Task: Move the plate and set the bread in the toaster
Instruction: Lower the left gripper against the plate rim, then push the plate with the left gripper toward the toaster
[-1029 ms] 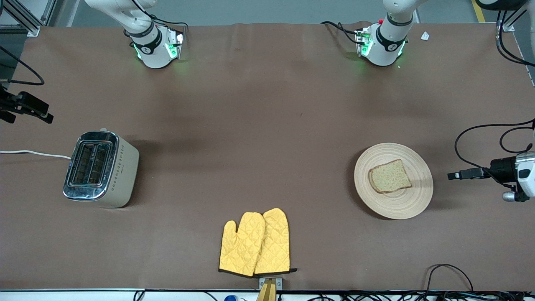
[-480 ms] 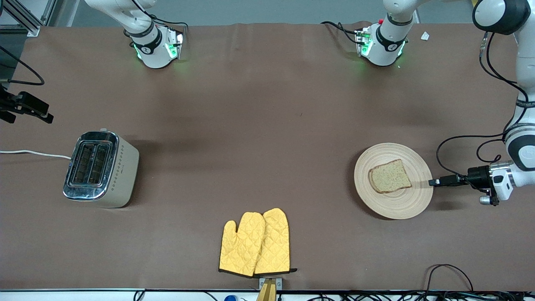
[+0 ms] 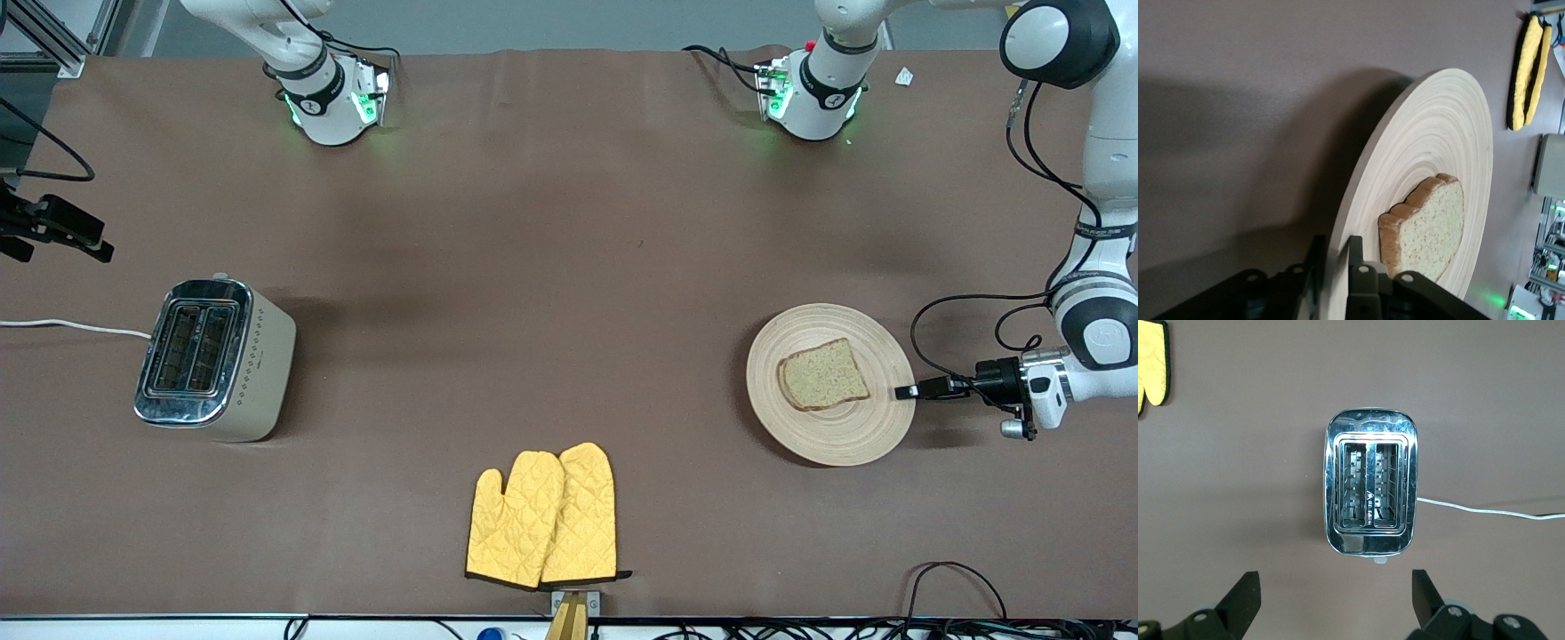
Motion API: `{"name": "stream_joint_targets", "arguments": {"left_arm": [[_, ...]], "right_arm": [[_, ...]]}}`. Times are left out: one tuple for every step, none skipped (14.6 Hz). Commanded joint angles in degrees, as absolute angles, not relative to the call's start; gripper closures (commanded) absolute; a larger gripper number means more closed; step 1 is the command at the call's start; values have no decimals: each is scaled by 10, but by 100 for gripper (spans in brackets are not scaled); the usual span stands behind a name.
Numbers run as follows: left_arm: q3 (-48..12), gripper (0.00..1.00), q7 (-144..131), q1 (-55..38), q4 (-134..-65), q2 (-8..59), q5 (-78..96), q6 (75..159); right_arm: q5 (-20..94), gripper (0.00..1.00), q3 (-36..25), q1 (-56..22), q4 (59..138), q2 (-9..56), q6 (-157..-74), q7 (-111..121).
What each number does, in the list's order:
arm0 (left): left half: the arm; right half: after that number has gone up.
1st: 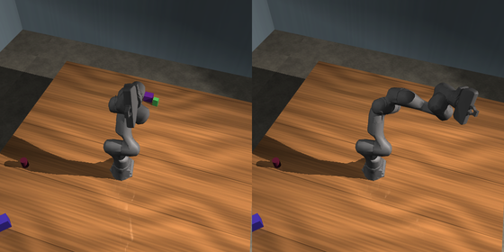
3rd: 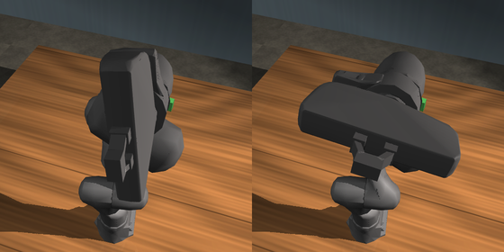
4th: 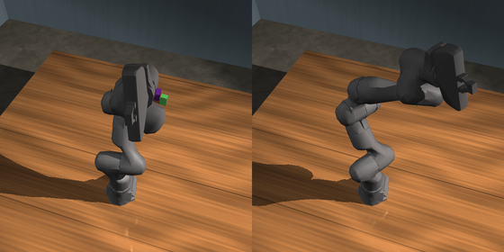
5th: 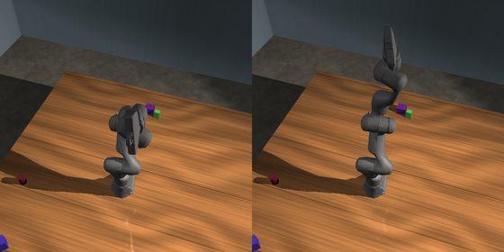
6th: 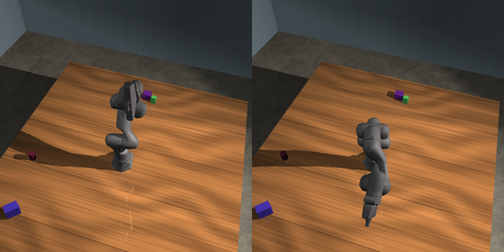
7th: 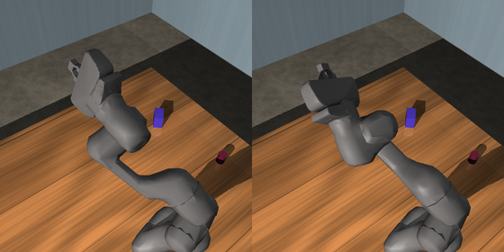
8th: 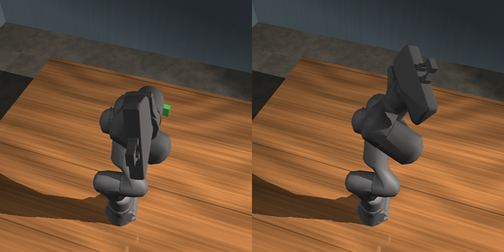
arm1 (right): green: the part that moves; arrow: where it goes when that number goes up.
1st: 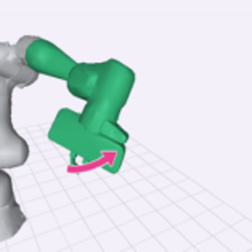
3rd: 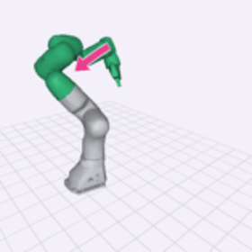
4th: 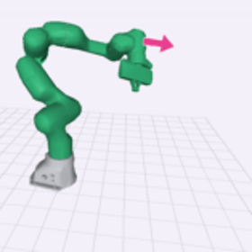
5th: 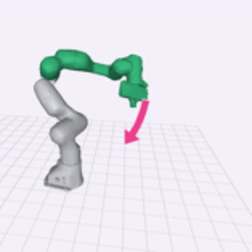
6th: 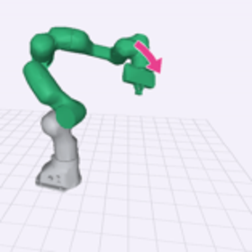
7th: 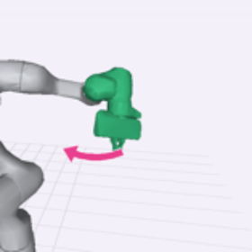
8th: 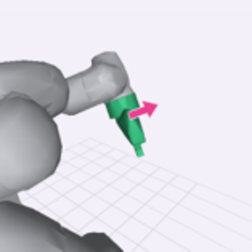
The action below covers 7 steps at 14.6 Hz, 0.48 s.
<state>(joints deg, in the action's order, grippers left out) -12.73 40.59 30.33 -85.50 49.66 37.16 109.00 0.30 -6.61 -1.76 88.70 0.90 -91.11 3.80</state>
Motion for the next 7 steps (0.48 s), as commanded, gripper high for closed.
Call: {"name": "stream_joint_targets", "arguments": {"left_arm": [[-135, 99, 459, 303, -849, 498, 381, 1083], [-147, 100, 466, 303, -848, 497, 380, 1078], [-164, 100, 467, 303, -848, 497, 379, 1064], [-181, 100, 463, 301, -848, 497, 379, 1056], [-204, 100, 460, 300, -848, 496, 379, 1055], [-221, 100, 455, 294, -847, 496, 378, 1055], [-236, 100, 454, 281, -847, 496, 381, 1056]], "right_arm": [[11, 0, -65, -15, 904, -8, -913, 33], [11, 0, -65, -15, 903, -7, -913, 33], [11, 0, -65, -14, 903, -8, -913, 33], [11, 0, -65, -14, 904, -7, -913, 33], [11, 0, -65, -14, 904, -7, -913, 33], [11, 0, -65, -14, 904, -7, -913, 33], [11, 0, -65, -14, 904, -7, -913, 33]]}}
